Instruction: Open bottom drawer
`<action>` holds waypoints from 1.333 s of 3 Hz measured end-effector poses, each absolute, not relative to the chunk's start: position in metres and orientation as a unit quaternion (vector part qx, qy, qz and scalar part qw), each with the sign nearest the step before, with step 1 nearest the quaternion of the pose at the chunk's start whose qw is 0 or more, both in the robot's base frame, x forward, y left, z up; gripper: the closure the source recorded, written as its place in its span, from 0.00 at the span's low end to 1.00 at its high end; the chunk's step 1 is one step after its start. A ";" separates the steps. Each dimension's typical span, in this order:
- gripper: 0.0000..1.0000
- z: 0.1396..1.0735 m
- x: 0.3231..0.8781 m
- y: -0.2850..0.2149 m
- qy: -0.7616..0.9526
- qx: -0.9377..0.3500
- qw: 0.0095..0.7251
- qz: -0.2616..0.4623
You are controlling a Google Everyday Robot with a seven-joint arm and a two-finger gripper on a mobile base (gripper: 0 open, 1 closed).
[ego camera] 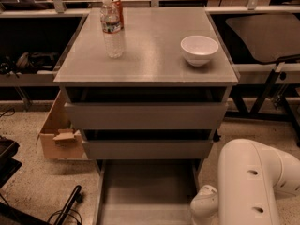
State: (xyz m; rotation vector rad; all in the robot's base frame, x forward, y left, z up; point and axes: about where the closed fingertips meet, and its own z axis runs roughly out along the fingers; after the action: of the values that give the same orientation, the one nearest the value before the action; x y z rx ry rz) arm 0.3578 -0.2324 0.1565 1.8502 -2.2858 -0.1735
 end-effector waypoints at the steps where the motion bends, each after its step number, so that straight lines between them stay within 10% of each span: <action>1: 0.00 0.192 0.361 -0.232 -0.766 0.633 0.100 -0.046; 4: 0.00 0.407 0.268 -0.230 -0.766 0.617 0.165 -0.072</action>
Offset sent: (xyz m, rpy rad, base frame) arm 0.0206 -0.0072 0.3133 -0.1350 -0.0736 0.0792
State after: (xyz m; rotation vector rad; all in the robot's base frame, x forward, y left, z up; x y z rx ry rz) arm 0.2678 -0.2298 0.4072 1.7579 -2.1814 -0.2062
